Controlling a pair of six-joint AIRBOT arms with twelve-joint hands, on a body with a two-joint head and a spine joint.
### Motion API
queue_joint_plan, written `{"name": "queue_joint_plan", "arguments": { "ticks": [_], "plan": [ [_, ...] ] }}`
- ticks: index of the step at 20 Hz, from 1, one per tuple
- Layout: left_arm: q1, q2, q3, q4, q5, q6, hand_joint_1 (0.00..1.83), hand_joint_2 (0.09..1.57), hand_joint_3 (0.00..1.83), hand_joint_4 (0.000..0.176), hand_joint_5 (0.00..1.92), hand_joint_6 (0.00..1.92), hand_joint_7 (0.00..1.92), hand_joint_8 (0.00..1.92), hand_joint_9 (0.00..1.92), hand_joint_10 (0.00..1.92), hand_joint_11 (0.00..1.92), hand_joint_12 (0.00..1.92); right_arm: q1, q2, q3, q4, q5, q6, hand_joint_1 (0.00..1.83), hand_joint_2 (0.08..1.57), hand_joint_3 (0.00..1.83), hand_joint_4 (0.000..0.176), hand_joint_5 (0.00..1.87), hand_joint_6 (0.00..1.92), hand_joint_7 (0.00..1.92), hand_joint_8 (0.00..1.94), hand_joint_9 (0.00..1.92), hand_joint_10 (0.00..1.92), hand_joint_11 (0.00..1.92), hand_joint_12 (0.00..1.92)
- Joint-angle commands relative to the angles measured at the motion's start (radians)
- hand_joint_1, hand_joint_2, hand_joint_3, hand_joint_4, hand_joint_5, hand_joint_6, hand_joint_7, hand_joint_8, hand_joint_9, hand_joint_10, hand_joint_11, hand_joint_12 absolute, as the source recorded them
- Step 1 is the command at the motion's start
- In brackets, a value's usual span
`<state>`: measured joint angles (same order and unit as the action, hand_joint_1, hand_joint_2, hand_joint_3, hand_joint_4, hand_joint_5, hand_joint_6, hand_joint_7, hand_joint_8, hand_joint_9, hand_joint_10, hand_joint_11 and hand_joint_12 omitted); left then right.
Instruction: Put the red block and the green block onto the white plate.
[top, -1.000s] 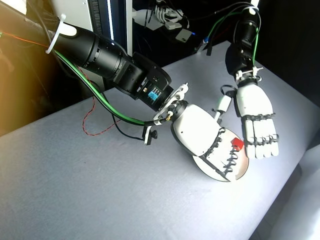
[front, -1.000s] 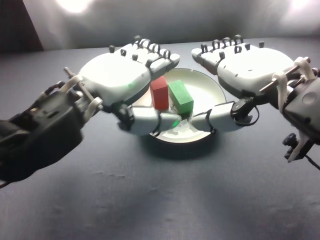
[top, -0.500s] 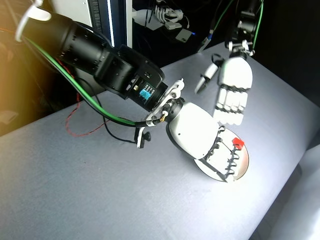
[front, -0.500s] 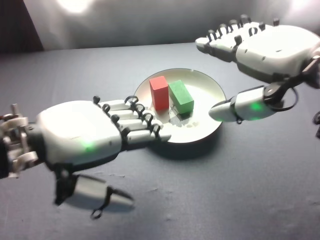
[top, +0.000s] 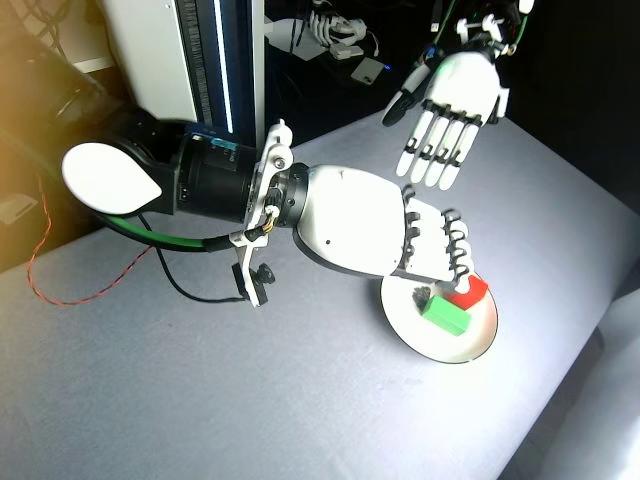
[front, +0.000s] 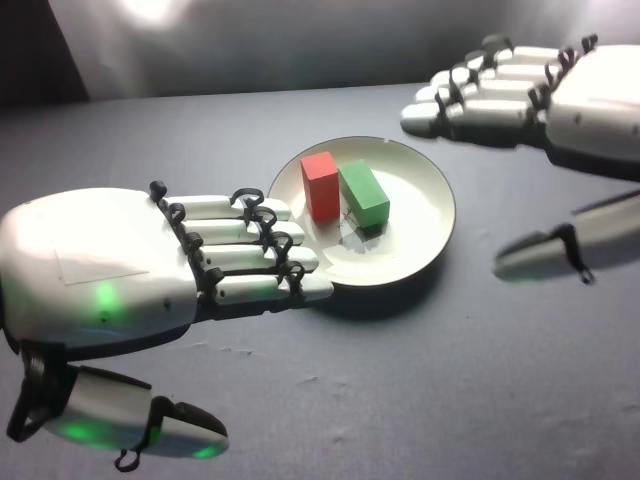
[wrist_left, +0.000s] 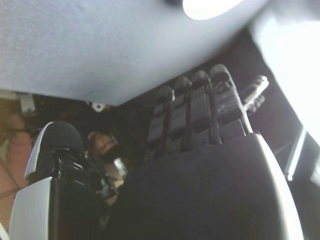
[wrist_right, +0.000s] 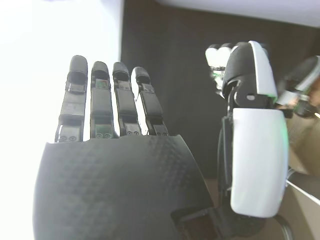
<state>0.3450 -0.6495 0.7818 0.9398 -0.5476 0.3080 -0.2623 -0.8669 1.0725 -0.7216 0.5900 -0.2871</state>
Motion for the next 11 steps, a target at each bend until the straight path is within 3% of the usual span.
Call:
{"name": "queue_joint_plan", "arguments": {
  "ticks": [1, 2, 4, 7, 11],
  "plan": [
    [-0.018, 0.009, -0.007, -0.028, -0.078, -0.006, 0.22, 1.19, 0.00, 0.000, 0.09, 0.01, 0.09, 0.00, 0.05, 0.00, 0.01, 0.02, 0.005, 0.010, 0.009, -0.056, 0.163, 0.053, 0.57, 1.04, 0.00, 0.000, 0.11, 0.01, 0.08, 0.00, 0.08, 0.00, 0.00, 0.29],
    [-0.027, 0.008, -0.009, -0.027, -0.070, -0.006, 0.22, 1.19, 0.00, 0.000, 0.09, 0.01, 0.09, 0.00, 0.05, 0.00, 0.01, 0.02, 0.005, 0.010, 0.013, -0.147, 0.207, 0.071, 0.57, 1.04, 0.00, 0.000, 0.11, 0.01, 0.08, 0.00, 0.08, 0.00, 0.00, 0.29],
    [-0.039, 0.008, -0.013, -0.027, -0.063, -0.008, 0.29, 1.18, 0.00, 0.000, 0.09, 0.00, 0.09, 0.00, 0.04, 0.00, 0.02, 0.03, 0.005, 0.011, 0.012, -0.299, 0.304, 0.082, 0.58, 1.01, 0.00, 0.000, 0.20, 0.01, 0.18, 0.01, 0.16, 0.01, 0.00, 0.51],
    [-0.052, 0.003, -0.012, -0.024, -0.062, -0.012, 0.34, 1.18, 0.00, 0.000, 0.11, 0.01, 0.11, 0.01, 0.05, 0.01, 0.02, 0.02, 0.006, 0.019, 0.008, -0.342, 0.395, 0.088, 0.57, 1.02, 0.00, 0.000, 0.22, 0.01, 0.19, 0.01, 0.17, 0.01, 0.00, 0.51],
    [-0.056, 0.003, -0.011, -0.018, -0.060, -0.012, 0.27, 1.18, 0.00, 0.000, 0.13, 0.01, 0.13, 0.01, 0.08, 0.01, 0.02, 0.04, 0.024, 0.056, -0.029, -0.399, 0.462, 0.065, 0.59, 1.01, 0.00, 0.000, 0.24, 0.01, 0.18, 0.01, 0.15, 0.01, 0.00, 0.49]
  ]
}}
